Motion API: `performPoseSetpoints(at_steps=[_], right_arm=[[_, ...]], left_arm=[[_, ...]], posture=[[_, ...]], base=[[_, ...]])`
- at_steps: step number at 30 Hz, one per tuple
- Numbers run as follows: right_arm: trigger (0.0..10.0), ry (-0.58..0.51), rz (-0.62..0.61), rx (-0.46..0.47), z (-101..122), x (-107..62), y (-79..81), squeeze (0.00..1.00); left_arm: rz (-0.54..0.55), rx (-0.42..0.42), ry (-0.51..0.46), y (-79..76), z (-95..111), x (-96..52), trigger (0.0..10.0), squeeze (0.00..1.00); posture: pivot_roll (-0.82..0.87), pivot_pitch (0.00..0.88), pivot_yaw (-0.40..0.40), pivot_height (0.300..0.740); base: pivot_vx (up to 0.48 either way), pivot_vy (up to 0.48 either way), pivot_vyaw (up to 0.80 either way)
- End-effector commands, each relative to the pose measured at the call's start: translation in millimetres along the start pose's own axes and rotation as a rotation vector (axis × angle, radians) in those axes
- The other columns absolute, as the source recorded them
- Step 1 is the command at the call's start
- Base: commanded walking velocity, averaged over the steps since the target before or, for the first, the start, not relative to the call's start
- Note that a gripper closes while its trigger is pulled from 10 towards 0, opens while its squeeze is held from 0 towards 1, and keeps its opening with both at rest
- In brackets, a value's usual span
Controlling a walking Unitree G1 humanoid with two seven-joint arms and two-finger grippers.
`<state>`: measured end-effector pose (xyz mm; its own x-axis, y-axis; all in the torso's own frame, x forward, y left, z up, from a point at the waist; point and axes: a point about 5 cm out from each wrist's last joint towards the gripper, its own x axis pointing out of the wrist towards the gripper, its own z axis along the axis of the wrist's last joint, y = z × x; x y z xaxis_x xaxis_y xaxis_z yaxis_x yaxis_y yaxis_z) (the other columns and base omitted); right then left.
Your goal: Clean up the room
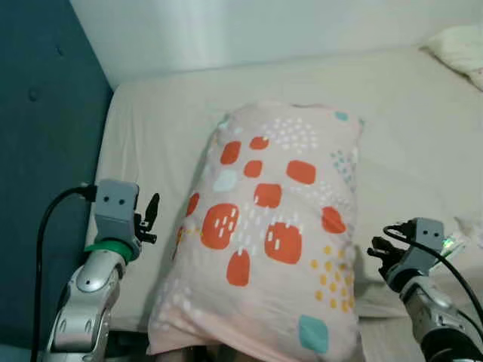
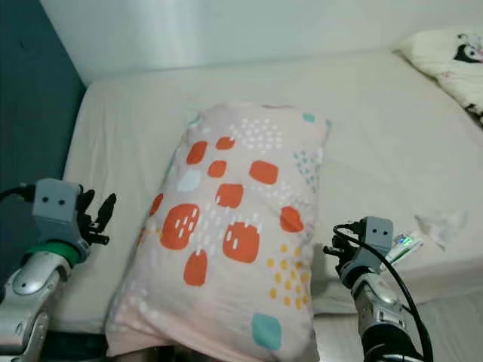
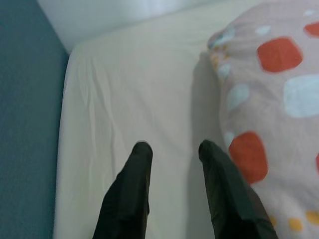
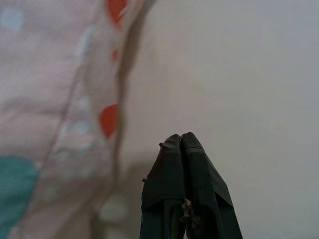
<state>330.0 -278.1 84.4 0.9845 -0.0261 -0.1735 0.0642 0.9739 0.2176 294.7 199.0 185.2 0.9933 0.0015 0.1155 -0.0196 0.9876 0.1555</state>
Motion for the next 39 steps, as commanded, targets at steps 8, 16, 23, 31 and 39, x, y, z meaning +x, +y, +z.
performPoseSetpoints(at_steps=[8,16,23,31,39], right_arm=[[10.0,0.130,0.162,0.164,-21,12.5,41.2,0.00],[10.0,0.017,0.451,0.113,34,43.3,120.4,0.00],[10.0,-0.247,0.828,-0.022,120,45.1,215.6,0.00],[10.0,-0.366,1.395,-0.268,150,-2.8,330.0,0.00],[10.0,-0.236,1.712,-0.339,100,-24.6,334.2,0.00]], left_arm=[[-0.004,-0.015,-0.005,7.6,27,-15.3,10.0,0.00],[0.021,-0.017,-0.017,11.7,39,-20.4,10.0,0.00],[0.027,-0.020,-0.106,16.2,64,-8.8,10.0,0.00],[0.176,0.054,-0.455,80.9,178,13.8,10.0,0.00],[0.168,0.020,-0.615,94.8,228,6.0,10.0,0.00]], posture=[[0.18,0.334,0.125,0.625],[0.19,0.316,0.098,0.625],[0.16,0.281,0.086,0.625],[0.13,0.229,0.084,0.625],[0.10,0.207,0.080,0.625]], base=[[0.000,0.000,0.00],[0.000,0.000,0.00],[0.000,0.000,0.00],[0.000,0.000,0.00],[0.000,0.000,0.00]])
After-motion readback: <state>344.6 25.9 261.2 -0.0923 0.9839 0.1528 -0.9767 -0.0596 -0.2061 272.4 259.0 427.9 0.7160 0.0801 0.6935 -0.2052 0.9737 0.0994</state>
